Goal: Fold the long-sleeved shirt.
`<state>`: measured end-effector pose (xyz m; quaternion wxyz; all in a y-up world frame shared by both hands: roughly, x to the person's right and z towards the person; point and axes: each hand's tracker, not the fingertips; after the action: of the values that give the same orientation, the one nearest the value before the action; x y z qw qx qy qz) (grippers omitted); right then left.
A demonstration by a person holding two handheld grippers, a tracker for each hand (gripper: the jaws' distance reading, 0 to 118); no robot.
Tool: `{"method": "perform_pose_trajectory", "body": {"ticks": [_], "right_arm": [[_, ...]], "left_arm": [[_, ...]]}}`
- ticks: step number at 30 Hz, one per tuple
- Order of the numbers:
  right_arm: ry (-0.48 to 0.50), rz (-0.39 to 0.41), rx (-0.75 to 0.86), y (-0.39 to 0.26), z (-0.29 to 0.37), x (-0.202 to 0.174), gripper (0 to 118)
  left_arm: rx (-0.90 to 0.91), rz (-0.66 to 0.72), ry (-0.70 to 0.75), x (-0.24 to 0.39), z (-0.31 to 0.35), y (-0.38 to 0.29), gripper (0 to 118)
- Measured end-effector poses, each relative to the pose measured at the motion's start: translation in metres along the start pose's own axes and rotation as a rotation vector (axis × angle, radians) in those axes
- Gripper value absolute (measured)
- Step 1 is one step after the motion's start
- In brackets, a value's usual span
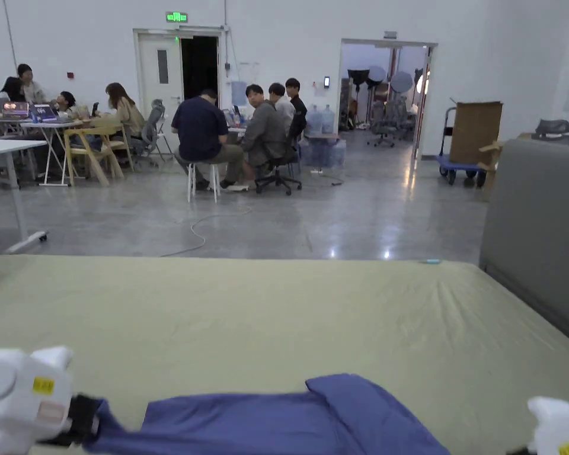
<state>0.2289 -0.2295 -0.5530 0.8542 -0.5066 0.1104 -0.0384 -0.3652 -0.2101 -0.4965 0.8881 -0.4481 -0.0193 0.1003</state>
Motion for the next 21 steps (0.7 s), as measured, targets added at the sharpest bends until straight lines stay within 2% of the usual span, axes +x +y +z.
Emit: {"method": "perform_pose_trajectory", "body": {"ticks": [4, 8, 13, 15, 18, 21], "right_arm": [[0.0, 0.104, -0.029, -0.078, 0.049, -0.007, 0], [0.003, 0.117, -0.063, -0.149, 0.071, -0.006, 0], [0.008, 0.094, -0.151, -0.226, 0.076, -0.004, 0], [-0.01, 0.097, -0.182, -0.247, 0.072, -0.004, 0], [-0.069, 0.133, -0.23, -0.276, 0.063, -0.004, 0], [-0.064, 0.099, -0.259, -0.294, 0.044, 0.005, 0]], "left_arm": [[-0.013, 0.018, -0.042, -0.007, 0.062, -0.061, 0], [-0.079, 0.022, -0.047, -0.014, 0.09, -0.127, 0], [-0.187, 0.009, -0.064, -0.013, 0.103, -0.203, 0], [-0.213, -0.013, -0.048, -0.012, 0.103, -0.226, 0], [-0.252, 0.032, -0.07, -0.02, 0.1, -0.252, 0], [-0.283, 0.033, -0.064, -0.026, 0.093, -0.274, 0]]}}
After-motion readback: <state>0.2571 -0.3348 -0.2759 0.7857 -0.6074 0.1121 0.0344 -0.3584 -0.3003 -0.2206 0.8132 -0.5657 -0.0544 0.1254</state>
